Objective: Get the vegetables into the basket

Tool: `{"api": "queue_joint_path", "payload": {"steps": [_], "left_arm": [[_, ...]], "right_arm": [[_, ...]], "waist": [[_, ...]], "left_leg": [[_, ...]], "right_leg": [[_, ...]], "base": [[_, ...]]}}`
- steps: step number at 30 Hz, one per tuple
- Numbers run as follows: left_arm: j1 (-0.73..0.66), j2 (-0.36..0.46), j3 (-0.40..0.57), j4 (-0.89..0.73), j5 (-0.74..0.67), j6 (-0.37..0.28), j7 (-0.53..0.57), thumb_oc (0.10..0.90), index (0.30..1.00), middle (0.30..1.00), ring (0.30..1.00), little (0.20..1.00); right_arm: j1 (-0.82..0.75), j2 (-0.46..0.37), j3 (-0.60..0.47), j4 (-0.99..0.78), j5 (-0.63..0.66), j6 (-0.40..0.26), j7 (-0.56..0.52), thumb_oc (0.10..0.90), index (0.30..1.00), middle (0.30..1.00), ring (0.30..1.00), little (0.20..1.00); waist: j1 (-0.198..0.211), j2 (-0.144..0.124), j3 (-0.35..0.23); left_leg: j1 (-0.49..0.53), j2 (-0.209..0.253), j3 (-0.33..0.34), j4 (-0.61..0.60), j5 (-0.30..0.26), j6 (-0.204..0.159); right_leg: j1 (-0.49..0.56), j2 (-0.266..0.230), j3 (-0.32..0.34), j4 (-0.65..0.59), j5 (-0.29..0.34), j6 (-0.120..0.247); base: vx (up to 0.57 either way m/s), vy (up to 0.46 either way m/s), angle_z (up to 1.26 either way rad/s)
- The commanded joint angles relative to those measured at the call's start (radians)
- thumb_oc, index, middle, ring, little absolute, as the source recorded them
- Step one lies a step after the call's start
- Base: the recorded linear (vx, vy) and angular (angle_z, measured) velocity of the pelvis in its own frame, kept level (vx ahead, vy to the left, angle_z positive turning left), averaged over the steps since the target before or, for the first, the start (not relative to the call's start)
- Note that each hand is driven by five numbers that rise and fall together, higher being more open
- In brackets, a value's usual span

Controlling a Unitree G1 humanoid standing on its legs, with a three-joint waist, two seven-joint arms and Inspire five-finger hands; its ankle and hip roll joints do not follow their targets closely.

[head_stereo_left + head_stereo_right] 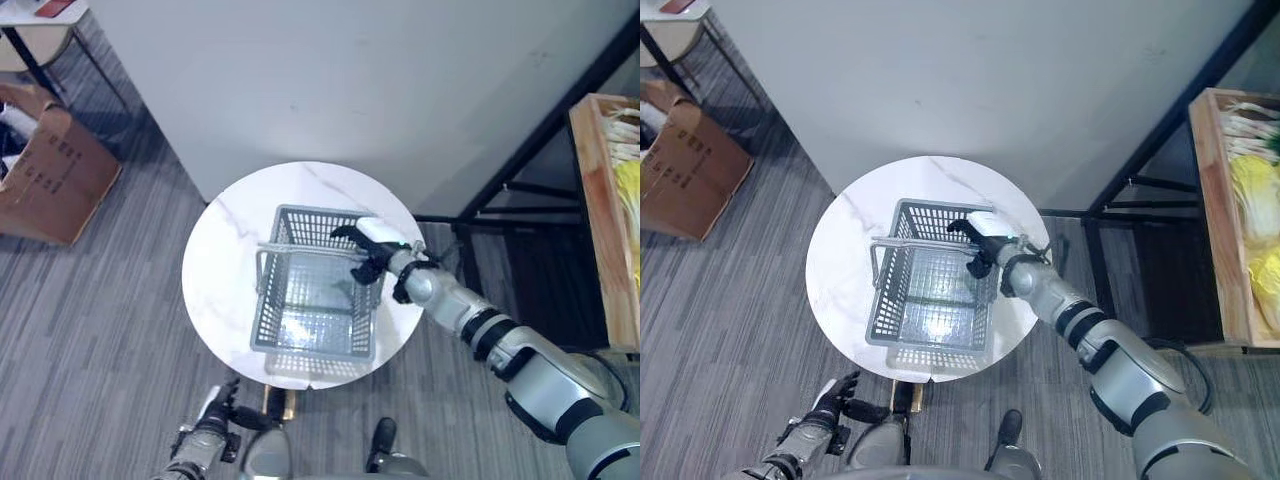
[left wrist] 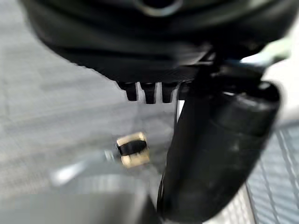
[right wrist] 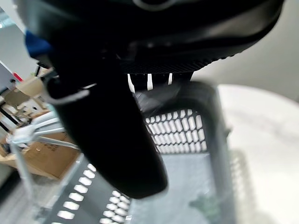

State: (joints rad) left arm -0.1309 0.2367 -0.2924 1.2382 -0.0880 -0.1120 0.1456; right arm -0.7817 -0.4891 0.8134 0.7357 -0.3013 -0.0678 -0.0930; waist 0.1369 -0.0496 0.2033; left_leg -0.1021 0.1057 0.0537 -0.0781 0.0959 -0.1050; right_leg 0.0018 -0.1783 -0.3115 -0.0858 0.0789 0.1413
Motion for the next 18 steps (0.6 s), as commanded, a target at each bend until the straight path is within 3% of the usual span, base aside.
{"api": "queue_joint_path", "payload": {"steps": [1,5,9,11,16,18], "left_arm": [[0.057,0.053,-0.049,0.142,0.06,0.02,0.005,0.9,1.0,1.0,1.0,1.0],[0.069,0.055,-0.047,0.13,0.076,0.02,0.002,0.9,1.0,1.0,1.0,1.0],[0.086,0.05,-0.023,0.113,0.097,0.027,-0.002,0.9,1.0,1.0,1.0,1.0],[0.1,0.044,-0.003,0.107,0.1,0.029,-0.01,0.9,1.0,1.0,1.0,1.0],[0.12,0.039,0.027,0.102,0.106,0.032,-0.02,0.9,1.0,1.0,1.0,1.0],[0.138,0.034,0.052,0.1,0.117,0.033,-0.035,0.9,1.0,1.0,1.0,1.0]], "right_arm": [[-0.147,0.002,-0.007,0.026,-0.073,-0.06,-0.076,0.4,0.3,0.3,0.3,0.3],[-0.111,-0.015,-0.013,-0.022,-0.073,-0.062,-0.064,0.4,0.3,0.3,0.3,0.3],[-0.059,-0.082,-0.052,-0.232,-0.022,-0.081,-0.047,0.4,0.3,0.3,0.3,0.3],[-0.01,-0.144,-0.106,-0.398,0.026,-0.106,-0.032,0.4,0.3,0.3,0.3,0.3],[0.088,-0.229,-0.199,-0.583,0.097,-0.137,-0.008,0.4,0.3,0.3,0.3,0.3],[0.205,-0.312,-0.316,-0.738,0.177,-0.164,0.017,0.4,0.3,0.3,0.3,0.3]], "waist": [[0.024,-0.049,-0.037],[0.018,-0.047,-0.061],[-0.003,-0.041,-0.081],[-0.02,-0.033,-0.088],[-0.042,-0.021,-0.096],[-0.068,-0.012,-0.109]], "left_leg": [[0.003,-0.004,-0.009,-0.009,-0.012,-0.003],[0.025,-0.004,-0.004,-0.009,-0.024,-0.001],[0.048,0.002,0.014,-0.009,-0.033,-0.002],[0.059,0.007,0.027,-0.009,-0.035,-0.004],[0.08,0.014,0.042,-0.009,-0.039,-0.007],[0.101,0.021,0.064,-0.009,-0.044,-0.011]], "right_leg": [[-0.034,-0.105,0.023,0.026,0.087,0.073],[-0.016,-0.104,0.025,0.021,0.083,0.074],[-0.005,-0.1,0.037,0.012,0.08,0.072],[-0.002,-0.097,0.045,0.008,0.08,0.072],[0.006,-0.093,0.056,0.005,0.076,0.071],[0.014,-0.088,0.066,0.002,0.074,0.071]], "base": [[0.02,-0.007,0.15],[0.02,0.005,0.08],[0.01,0.006,-0.05],[0.0,0.008,-0.18],[0.01,0.004,-0.13],[0.03,-0.008,-0.17]]}}
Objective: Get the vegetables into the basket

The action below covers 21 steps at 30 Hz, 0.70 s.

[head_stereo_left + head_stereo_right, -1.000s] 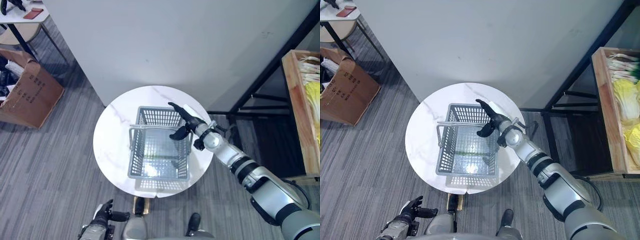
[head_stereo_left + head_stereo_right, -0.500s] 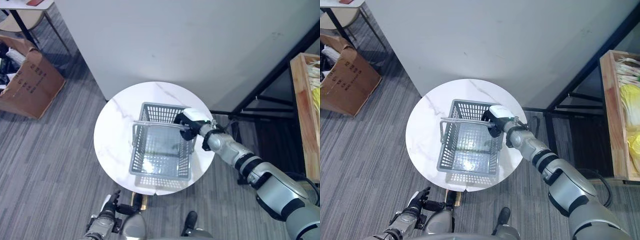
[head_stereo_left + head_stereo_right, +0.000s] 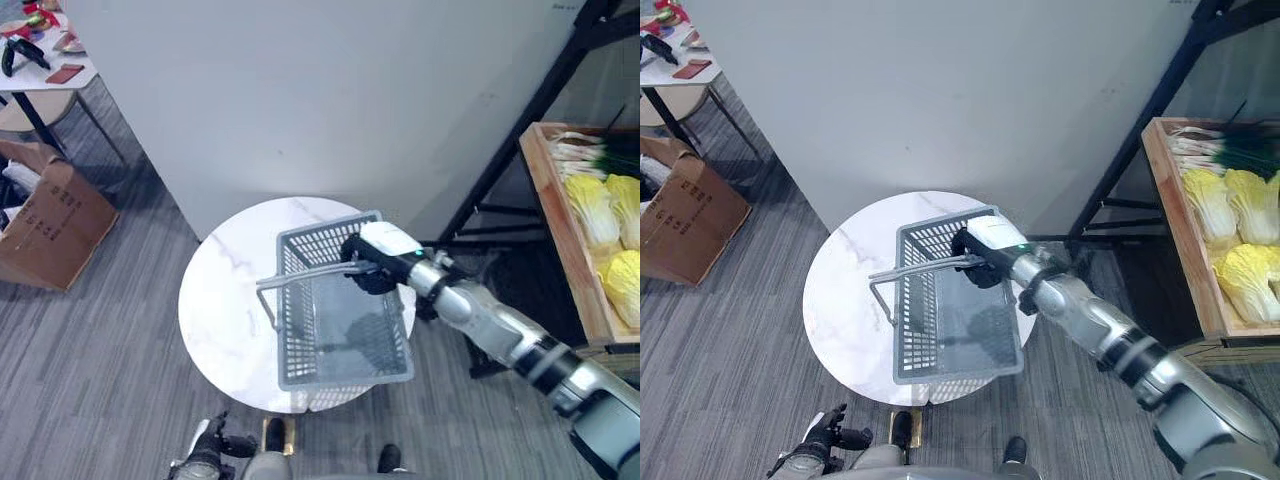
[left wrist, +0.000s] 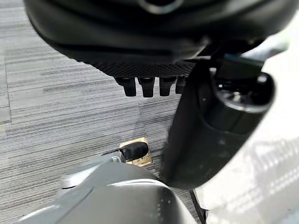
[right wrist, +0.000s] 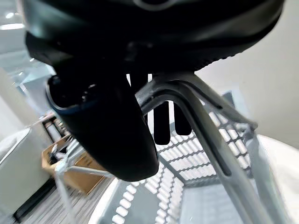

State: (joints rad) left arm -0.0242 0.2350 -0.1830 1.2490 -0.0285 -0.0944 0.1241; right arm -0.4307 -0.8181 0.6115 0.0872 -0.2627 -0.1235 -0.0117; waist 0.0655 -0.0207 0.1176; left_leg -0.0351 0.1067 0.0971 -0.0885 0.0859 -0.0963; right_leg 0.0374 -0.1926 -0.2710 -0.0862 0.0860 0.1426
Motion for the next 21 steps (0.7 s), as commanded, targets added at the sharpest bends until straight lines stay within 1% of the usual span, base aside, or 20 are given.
{"api": "queue_joint_path", "payload": {"steps": [1,3,4,5,8,9,10,11,12,13,16,17,18,20,21], "left_arm": [[0.036,0.034,-0.05,0.09,0.06,0.015,-0.013,0.9,1.0,1.0,1.0,1.0],[0.043,0.03,-0.045,0.09,0.065,0.014,-0.019,0.9,1.0,1.0,1.0,1.0],[0.052,0.027,-0.033,0.089,0.068,0.014,-0.021,0.9,1.0,1.0,1.0,1.0],[0.052,0.027,-0.034,0.089,0.068,0.014,-0.021,0.9,1.0,1.0,1.0,1.0],[0.061,0.023,-0.017,0.086,0.072,0.013,-0.023,0.9,1.0,1.0,1.0,1.0],[0.064,0.019,-0.007,0.086,0.074,0.01,-0.023,0.9,1.0,1.0,1.0,1.0],[0.064,0.02,-0.008,0.086,0.074,0.01,-0.023,0.9,1.0,1.0,1.0,1.0],[0.065,0.018,-0.002,0.086,0.076,0.009,-0.024,0.9,1.0,1.0,1.0,1.0],[0.066,0.018,0.01,0.085,0.078,0.009,-0.02,0.9,1.0,1.0,1.0,1.0],[0.066,0.018,0.009,0.085,0.078,0.009,-0.02,0.9,1.0,1.0,1.0,1.0],[0.062,0.019,0.022,0.081,0.082,0.011,-0.018,0.9,1.0,1.0,1.0,1.0],[0.059,0.019,0.022,0.073,0.097,0.006,-0.009,0.9,1.0,1.0,1.0,1.0],[0.059,0.02,0.02,0.073,0.097,0.006,-0.009,0.9,1.0,1.0,1.0,1.0],[0.054,0.022,0.022,0.067,0.113,0.006,0.007,0.9,1.0,1.0,1.0,1.0],[0.045,0.025,0.027,0.064,0.119,0.005,0.02,0.9,1.0,1.0,1.0,1.0]], "right_arm": [[-0.122,0.003,-0.14,-0.119,0.158,-0.117,-0.061,0.4,0.3,0.3,0.3,0.3],[-0.079,-0.017,-0.177,-0.151,0.181,-0.126,-0.05,0.4,0.3,0.3,0.3,0.3],[-0.032,-0.039,-0.225,-0.183,0.198,-0.133,-0.053,0.4,0.3,0.3,0.3,0.3],[-0.029,-0.039,-0.228,-0.186,0.199,-0.132,-0.052,0.4,0.3,0.3,0.3,0.3],[0.042,-0.067,-0.296,-0.221,0.164,-0.137,-0.066,0.4,0.3,0.3,0.3,0.3],[0.088,-0.071,-0.333,-0.231,0.149,-0.144,-0.078,0.4,0.3,0.3,0.3,0.3],[0.091,-0.071,-0.336,-0.233,0.149,-0.143,-0.077,0.4,0.3,0.3,0.3,0.3],[0.117,-0.071,-0.355,-0.238,0.145,-0.146,-0.079,0.4,0.3,0.3,0.3,0.3],[0.169,-0.068,-0.397,-0.252,0.148,-0.151,-0.083,0.4,0.3,0.3,0.3,0.3],[0.173,-0.068,-0.401,-0.255,0.148,-0.15,-0.082,0.4,0.3,0.3,0.3,0.3],[0.26,-0.055,-0.471,-0.277,0.152,-0.155,-0.088,0.4,0.3,0.3,0.3,0.3],[0.315,-0.042,-0.516,-0.284,0.149,-0.159,-0.096,0.4,0.3,0.3,0.3,0.3],[0.319,-0.042,-0.52,-0.286,0.149,-0.159,-0.096,0.4,0.3,0.3,0.3,0.3],[0.368,-0.03,-0.559,-0.294,0.14,-0.161,-0.108,0.4,0.3,0.3,0.3,0.3],[0.424,-0.018,-0.6,-0.299,0.127,-0.161,-0.123,0.4,0.3,0.3,0.3,0.3]], "waist": [[-0.006,-0.038,-0.026],[-0.014,-0.034,-0.028],[-0.027,-0.031,-0.031],[-0.025,-0.031,-0.031],[-0.039,-0.028,-0.036],[-0.049,-0.027,-0.039],[-0.047,-0.027,-0.039],[-0.053,-0.028,-0.039],[-0.059,-0.031,-0.035],[-0.057,-0.032,-0.035],[-0.072,-0.039,-0.024],[-0.092,-0.041,-0.012],[-0.089,-0.042,-0.013],[-0.107,-0.047,-0.004],[-0.126,-0.054,0.007]], "left_leg": [[0.038,0.023,0.025,0.001,-0.035,-0.02],[0.048,0.025,0.033,0.001,-0.037,-0.02],[0.058,0.028,0.043,0.001,-0.039,-0.019],[0.059,0.028,0.044,0.001,-0.04,-0.019],[0.081,0.03,0.061,0.001,-0.046,-0.014],[0.095,0.03,0.069,0.001,-0.05,-0.008],[0.096,0.03,0.07,0.001,-0.05,-0.008],[0.104,0.028,0.075,0.004,-0.052,-0.005],[0.104,0.025,0.083,0.032,-0.064,0.001],[0.103,0.025,0.083,0.035,-0.066,0.001],[0.082,0.019,0.095,0.104,-0.098,0.012],[0.08,0.01,0.105,0.119,-0.114,0.024],[0.079,0.009,0.107,0.121,-0.115,0.024],[0.083,-0.005,0.118,0.12,-0.122,0.035],[0.085,-0.027,0.133,0.11,-0.123,0.046]], "right_leg": [[-0.021,-0.074,0.028,0.002,0.066,0.07],[-0.019,-0.071,0.034,0.001,0.066,0.069],[-0.019,-0.07,0.04,0.001,0.065,0.07],[-0.018,-0.07,0.041,0.001,0.065,0.07],[-0.015,-0.067,0.055,0.005,0.062,0.07],[-0.012,-0.067,0.063,0.009,0.06,0.07],[-0.012,-0.067,0.064,0.009,0.06,0.07],[-0.011,-0.067,0.066,0.012,0.058,0.071],[-0.015,-0.071,0.076,0.026,0.055,0.071],[-0.016,-0.071,0.076,0.027,0.055,0.071],[-0.037,-0.085,0.1,0.073,0.05,0.075],[-0.062,-0.096,0.123,0.112,0.058,0.084],[-0.065,-0.097,0.125,0.114,0.057,0.085],[-0.084,-0.108,0.143,0.136,0.089,0.098],[-0.11,-0.126,0.172,0.139,0.165,0.119]], "base": [[0.02,0.0,-0.18],[0.02,0.005,-0.28],[0.02,0.002,-0.25],[0.03,0.002,-0.26],[0.04,0.011,-0.17],[0.04,0.017,-0.08],[0.04,0.026,-0.12],[0.01,0.04,-0.29],[0.01,0.04,-0.28],[0.0,0.043,-0.23],[-0.03,0.086,-0.15],[-0.04,0.131,-0.14],[-0.04,0.141,-0.12],[-0.05,0.147,-0.21],[-0.12,0.188,-0.27]]}}
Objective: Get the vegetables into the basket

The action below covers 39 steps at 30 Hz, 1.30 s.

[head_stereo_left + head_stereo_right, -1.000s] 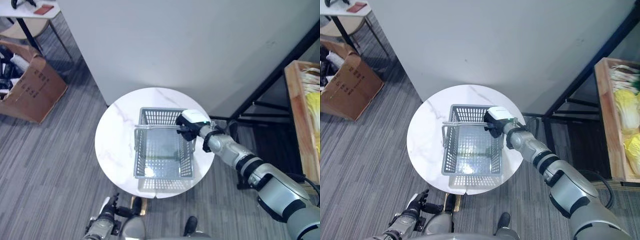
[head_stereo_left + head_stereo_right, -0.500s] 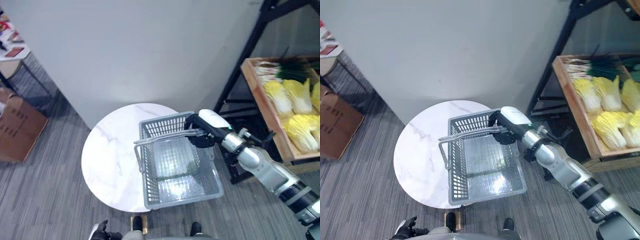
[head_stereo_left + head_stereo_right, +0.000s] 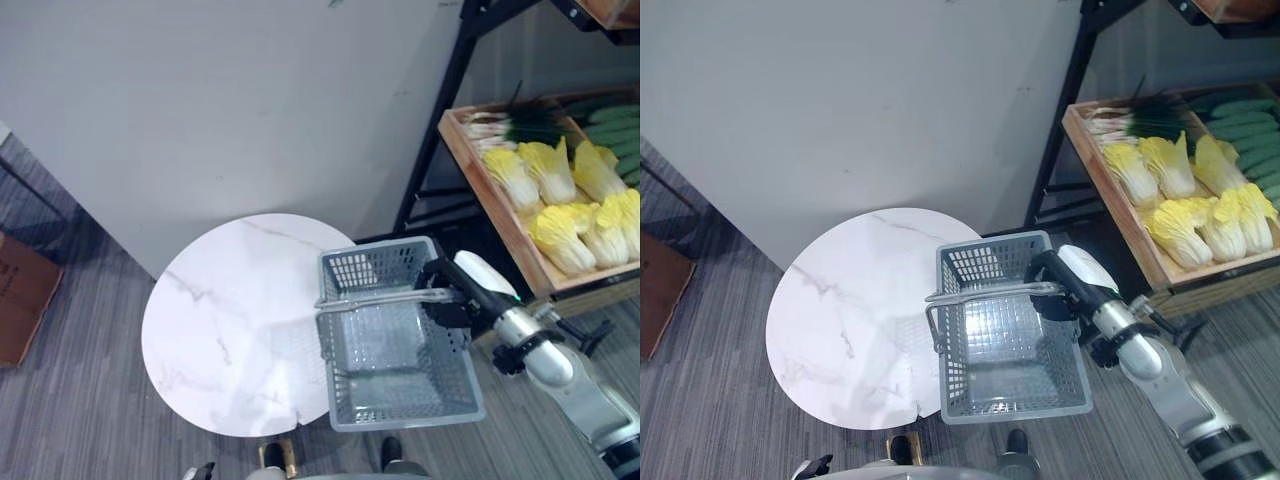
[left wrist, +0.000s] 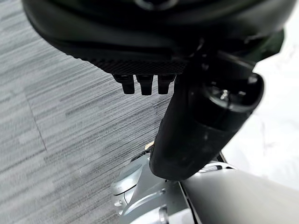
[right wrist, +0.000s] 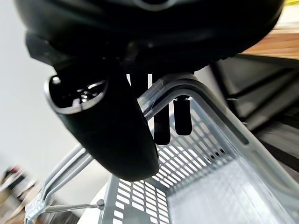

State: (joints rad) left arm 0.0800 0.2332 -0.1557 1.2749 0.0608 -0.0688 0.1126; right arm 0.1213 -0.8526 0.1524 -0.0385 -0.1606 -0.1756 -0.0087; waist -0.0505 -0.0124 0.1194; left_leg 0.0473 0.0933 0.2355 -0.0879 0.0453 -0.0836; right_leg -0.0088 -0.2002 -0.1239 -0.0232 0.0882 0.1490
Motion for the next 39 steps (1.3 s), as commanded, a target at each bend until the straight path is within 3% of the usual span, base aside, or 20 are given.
{"api": "queue_joint_path", "payload": {"steps": [1,2,3,4,6,7,8,9,11,14,19,26,28,29,30,32,35,36,37,39], "left_arm": [[-0.065,0.027,0.001,0.037,0.031,-0.021,0.039,0.9,1.0,1.0,1.0,1.0],[-0.065,0.027,0.001,0.037,0.031,-0.021,0.039,0.9,1.0,1.0,1.0,1.0],[-0.077,0.033,-0.002,0.029,0.036,-0.025,0.049,0.9,1.0,1.0,1.0,1.0],[-0.085,0.048,-0.007,0.009,0.033,-0.028,0.064,0.9,1.0,1.0,1.0,1.0],[-0.085,0.055,-0.007,-0.004,0.035,-0.029,0.066,0.9,1.0,1.0,1.0,1.0],[-0.086,0.062,-0.005,-0.011,0.037,-0.027,0.071,0.9,1.0,1.0,1.0,1.0],[-0.086,0.062,-0.005,-0.011,0.037,-0.027,0.071,0.9,1.0,1.0,1.0,1.0],[-0.071,0.081,0.019,-0.016,0.033,-0.018,0.083,0.9,1.0,1.0,1.0,1.0],[-0.067,0.086,0.027,-0.018,0.034,-0.018,0.088,0.9,1.0,1.0,1.0,1.0],[-0.05,0.089,0.032,-0.032,0.028,-0.022,0.085,0.9,1.0,1.0,1.0,1.0],[-0.05,0.075,0.043,-0.015,0.034,-0.018,0.082,0.9,1.0,1.0,1.0,1.0],[-0.071,0.04,0.018,-0.023,0.049,-0.025,0.079,0.9,1.0,1.0,1.0,1.0],[-0.074,0.032,0.011,-0.032,0.054,-0.027,0.082,0.9,1.0,1.0,1.0,1.0],[-0.073,0.026,0.01,-0.045,0.041,-0.033,0.088,0.9,1.0,1.0,1.0,1.0],[-0.075,0.015,0.012,-0.056,0.015,-0.042,0.106,0.9,1.0,1.0,1.0,1.0],[-0.071,0.012,0.017,-0.049,-0.003,-0.046,0.112,0.9,1.0,1.0,1.0,1.0],[-0.07,0.01,0.009,-0.04,-0.011,-0.054,0.108,0.9,1.0,1.0,1.0,1.0],[-0.07,0.01,0.009,-0.04,-0.011,-0.054,0.108,0.9,1.0,1.0,1.0,1.0],[-0.076,0.007,0.001,-0.025,-0.007,-0.054,0.11,0.9,1.0,1.0,1.0,1.0],[-0.075,0.003,-0.002,-0.01,-0.003,-0.052,0.104,0.9,1.0,1.0,1.0,1.0]], "right_arm": [[-0.122,0.018,-0.15,-0.172,0.014,-0.107,-0.134,0.4,0.3,0.3,0.3,0.3],[-0.122,0.018,-0.15,-0.173,0.014,-0.107,-0.135,0.4,0.3,0.3,0.3,0.3],[-0.128,0.017,-0.152,-0.165,-0.008,-0.103,-0.151,0.4,0.3,0.3,0.3,0.3],[-0.146,0.023,-0.138,-0.16,-0.024,-0.097,-0.171,0.4,0.3,0.3,0.3,0.3],[-0.148,0.028,-0.139,-0.16,-0.026,-0.097,-0.179,0.4,0.3,0.3,0.3,0.3],[-0.156,0.028,-0.134,-0.155,-0.036,-0.096,-0.188,0.4,0.3,0.3,0.3,0.3],[-0.156,0.028,-0.133,-0.155,-0.036,-0.096,-0.188,0.4,0.3,0.3,0.3,0.3],[-0.169,0.032,-0.117,-0.149,-0.044,-0.1,-0.187,0.4,0.3,0.3,0.3,0.3],[-0.171,0.032,-0.114,-0.15,-0.053,-0.101,-0.19,0.4,0.3,0.3,0.3,0.3],[-0.193,0.043,-0.094,-0.147,-0.051,-0.101,-0.189,0.4,0.3,0.3,0.3,0.3],[-0.185,0.043,-0.091,-0.166,-0.047,-0.106,-0.185,0.4,0.3,0.3,0.3,0.3],[-0.06,-0.002,-0.2,-0.211,-0.047,-0.119,-0.19,0.4,0.3,0.3,0.3,0.3],[-0.036,-0.006,-0.228,-0.211,-0.053,-0.121,-0.203,0.4,0.3,0.3,0.3,0.3],[-0.03,-0.004,-0.237,-0.204,-0.053,-0.121,-0.211,0.4,0.3,0.3,0.3,0.3],[-0.057,-0.008,-0.217,-0.173,-0.055,-0.123,-0.221,0.4,0.3,0.3,0.3,0.3],[-0.098,-0.009,-0.183,-0.151,-0.044,-0.128,-0.219,0.4,0.3,0.3,0.3,0.3],[-0.131,-0.016,-0.158,-0.132,-0.028,-0.134,-0.21,0.4,0.3,0.3,0.3,0.3],[-0.131,-0.016,-0.158,-0.132,-0.028,-0.134,-0.21,0.4,0.3,0.3,0.3,0.3],[-0.152,-0.017,-0.143,-0.122,-0.021,-0.137,-0.21,0.4,0.3,0.3,0.3,0.3],[-0.135,-0.01,-0.149,-0.117,-0.017,-0.131,-0.197,0.4,0.3,0.3,0.3,0.3]], "waist": [[-0.02,-0.064,0.011],[-0.017,-0.064,0.01],[-0.025,-0.063,0.02],[-0.025,-0.056,0.033],[-0.018,-0.05,0.038],[-0.006,-0.042,0.041],[-0.006,-0.042,0.041],[0.011,-0.029,0.036],[0.016,-0.029,0.034],[0.035,-0.037,0.014],[0.037,-0.034,0.002],[-0.029,0.026,0.02],[-0.045,0.036,0.026],[-0.036,0.04,0.042],[0.01,0.037,0.06],[0.03,0.023,0.057],[0.058,0.024,0.048],[0.058,0.024,0.048],[0.064,0.027,0.052],[0.057,0.031,0.04]], "left_leg": [[-0.002,-0.021,0.005,0.106,-0.081,0.035],[-0.003,-0.022,0.008,0.105,-0.081,0.035],[-0.016,-0.024,0.028,0.109,-0.079,0.036],[-0.029,-0.017,0.062,0.104,-0.076,0.044],[-0.029,-0.008,0.089,0.096,-0.071,0.045],[-0.031,0.002,0.127,0.085,-0.064,0.05],[-0.031,0.002,0.127,0.084,-0.063,0.05],[-0.029,0.016,0.183,0.05,-0.049,0.053],[-0.031,0.018,0.202,0.049,-0.046,0.056],[-0.053,0.032,0.306,0.082,-0.037,0.057],[-0.058,0.099,0.402,0.124,0.003,0.008],[-0.047,0.235,0.432,0.101,0.152,-0.101],[-0.041,0.27,0.439,0.127,0.155,-0.119],[-0.058,0.263,0.356,0.188,0.146,-0.12],[-0.132,0.153,0.115,0.183,0.129,-0.067],[-0.158,0.081,-0.034,0.144,0.08,-0.038],[-0.192,0.016,-0.212,0.082,0.091,-0.039],[-0.192,0.016,-0.212,0.082,0.091,-0.039],[-0.203,-0.019,-0.276,0.082,0.084,-0.035],[-0.168,-0.017,-0.238,0.061,0.069,-0.026]], "right_leg": [[-0.086,-0.126,0.041,0.07,0.221,0.113],[-0.088,-0.125,0.043,0.067,0.225,0.113],[-0.115,-0.135,0.053,0.054,0.293,0.113],[-0.142,-0.144,0.024,0.042,0.284,0.113],[-0.144,-0.15,-0.034,0.051,0.252,0.113],[-0.14,-0.168,-0.127,0.085,0.205,0.112],[-0.14,-0.168,-0.127,0.085,0.204,0.112],[-0.092,-0.166,-0.218,0.181,0.107,0.101],[-0.085,-0.166,-0.217,0.223,0.079,0.096],[0.011,-0.149,-0.261,0.229,0.032,0.088],[0.044,-0.109,-0.297,0.111,0.005,0.076],[0.05,0.023,-0.272,0.049,-0.1,0.008],[0.059,0.058,-0.26,0.034,-0.117,-0.01],[0.061,0.072,-0.229,0.033,-0.131,-0.025],[0.046,0.077,-0.183,0.016,-0.109,-0.034],[0.029,0.078,-0.112,-0.001,-0.09,-0.027],[0.017,0.094,-0.018,-0.011,-0.073,-0.025],[0.017,0.094,-0.018,-0.011,-0.073,-0.025],[0.008,0.101,0.039,-0.015,-0.069,-0.018],[0.009,0.096,0.072,-0.015,-0.069,-0.01]], "base": [[-0.11,0.134,-0.31],[-0.14,0.056,-0.27],[-0.23,0.101,-0.38],[-0.29,0.146,-0.48],[-0.18,0.116,-0.81],[-0.08,0.063,-1.38],[-0.2,0.199,-1.75],[-0.11,0.133,-1.44],[-0.15,0.095,-1.1],[-0.16,-0.047,-1.52],[-0.05,-0.22,-1.13],[-0.01,-0.322,-0.22],[0.02,-0.362,-0.22],[-0.02,-0.296,-0.33],[-0.03,-0.211,-0.64],[0.03,-0.118,-1.48],[0.13,-0.026,-1.35],[0.14,0.09,-0.88],[0.14,0.184,-0.65],[0.16,0.242,-1.15]]}}
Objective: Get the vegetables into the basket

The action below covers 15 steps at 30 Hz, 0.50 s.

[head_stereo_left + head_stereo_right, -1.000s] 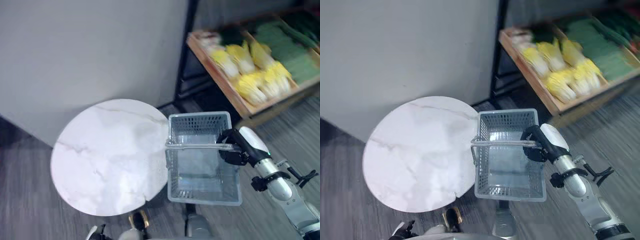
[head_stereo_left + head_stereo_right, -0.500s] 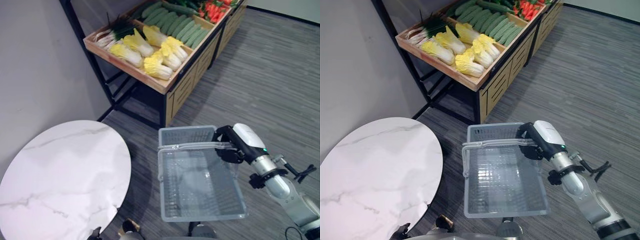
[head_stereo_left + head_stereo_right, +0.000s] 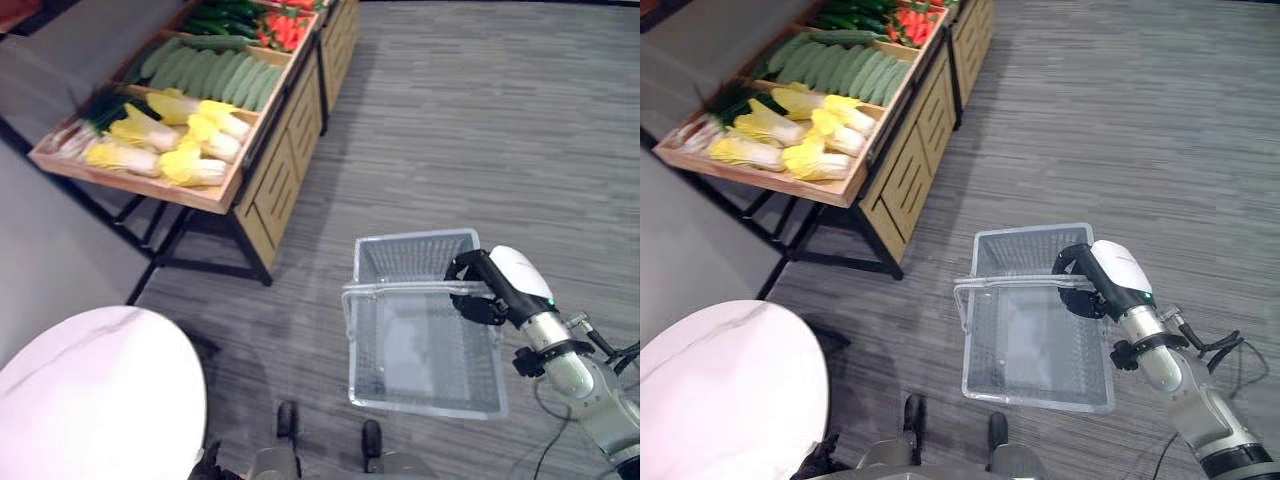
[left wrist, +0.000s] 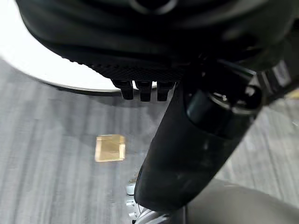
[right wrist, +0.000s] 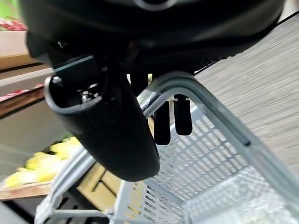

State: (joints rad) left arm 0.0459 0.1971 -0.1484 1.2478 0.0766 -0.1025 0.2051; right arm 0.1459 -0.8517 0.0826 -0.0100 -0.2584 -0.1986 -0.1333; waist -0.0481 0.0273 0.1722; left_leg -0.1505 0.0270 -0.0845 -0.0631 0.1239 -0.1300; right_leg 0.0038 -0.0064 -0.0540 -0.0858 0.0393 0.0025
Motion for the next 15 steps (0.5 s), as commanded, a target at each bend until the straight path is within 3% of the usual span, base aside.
{"api": "queue_joint_path", "payload": {"steps": [1,4,6,10,11,13,15], "left_arm": [[-0.043,0.04,-0.012,0.018,-0.016,-0.016,0.008,0.9,1.0,1.0,1.0,1.0],[-0.044,0.056,-0.013,0.017,-0.014,-0.016,0.001,0.9,1.0,1.0,1.0,1.0],[-0.052,0.068,-0.003,0.021,-0.013,-0.012,0.004,0.9,1.0,1.0,1.0,1.0],[-0.064,0.096,0.005,0.011,0.005,-0.002,0.014,0.9,1.0,1.0,1.0,1.0],[-0.062,0.107,0.002,0.001,0.009,-0.001,0.014,0.9,1.0,1.0,1.0,1.0],[-0.063,0.11,-0.004,-0.004,0.013,0.0,0.015,0.9,1.0,1.0,1.0,1.0],[-0.072,0.117,-0.007,-0.009,0.018,0.0,0.012,0.9,1.0,1.0,1.0,1.0]], "right_arm": [[-0.158,-0.007,-0.08,-0.141,0.077,-0.104,-0.073,0.4,0.3,0.3,0.3,0.3],[-0.157,0.036,-0.08,-0.081,0.049,-0.078,-0.094,0.4,0.3,0.3,0.3,0.3],[-0.154,0.053,-0.085,-0.05,0.037,-0.069,-0.105,0.4,0.3,0.3,0.3,0.3],[-0.154,0.077,-0.084,0.04,0.012,-0.046,-0.125,0.4,0.3,0.3,0.3,0.3],[-0.155,0.082,-0.084,0.084,0.001,-0.036,-0.136,0.4,0.3,0.3,0.3,0.3],[-0.157,0.087,-0.081,0.114,0.0,-0.031,-0.14,0.4,0.3,0.3,0.3,0.3],[-0.154,0.091,-0.09,0.152,-0.011,-0.015,-0.147,0.4,0.3,0.3,0.3,0.3]], "waist": [[0.055,-0.01,-0.015],[0.052,-0.033,-0.02],[0.052,-0.041,-0.016],[0.05,-0.055,0.011],[0.05,-0.054,0.025],[0.046,-0.055,0.033],[0.04,-0.057,0.043]], "left_leg": [[0.038,0.046,0.09,0.029,-0.015,0.028],[0.072,0.01,0.174,0.03,-0.065,0.095],[0.078,0.003,0.187,0.031,-0.077,0.112],[0.106,-0.008,0.206,0.03,-0.096,0.136],[0.126,-0.009,0.214,0.036,-0.109,0.144],[0.14,-0.013,0.217,0.041,-0.121,0.146],[0.162,-0.02,0.225,0.051,-0.149,0.146]], "right_leg": [[-0.008,-0.103,0.012,0.052,-0.023,0.141],[-0.052,-0.152,0.082,0.097,-0.003,0.187],[-0.076,-0.157,0.088,0.147,-0.006,0.196],[-0.149,-0.152,0.068,0.303,0.029,0.217],[-0.178,-0.151,0.032,0.373,0.047,0.214],[-0.196,-0.154,0.019,0.389,0.066,0.212],[-0.22,-0.175,-0.012,0.324,0.093,0.205]], "base": [[0.13,0.298,-1.5],[0.13,0.441,-0.81],[0.05,0.259,-0.76],[0.03,0.158,-0.14],[0.08,0.102,-0.05],[0.1,0.085,-0.14],[0.12,0.022,-0.21]]}}
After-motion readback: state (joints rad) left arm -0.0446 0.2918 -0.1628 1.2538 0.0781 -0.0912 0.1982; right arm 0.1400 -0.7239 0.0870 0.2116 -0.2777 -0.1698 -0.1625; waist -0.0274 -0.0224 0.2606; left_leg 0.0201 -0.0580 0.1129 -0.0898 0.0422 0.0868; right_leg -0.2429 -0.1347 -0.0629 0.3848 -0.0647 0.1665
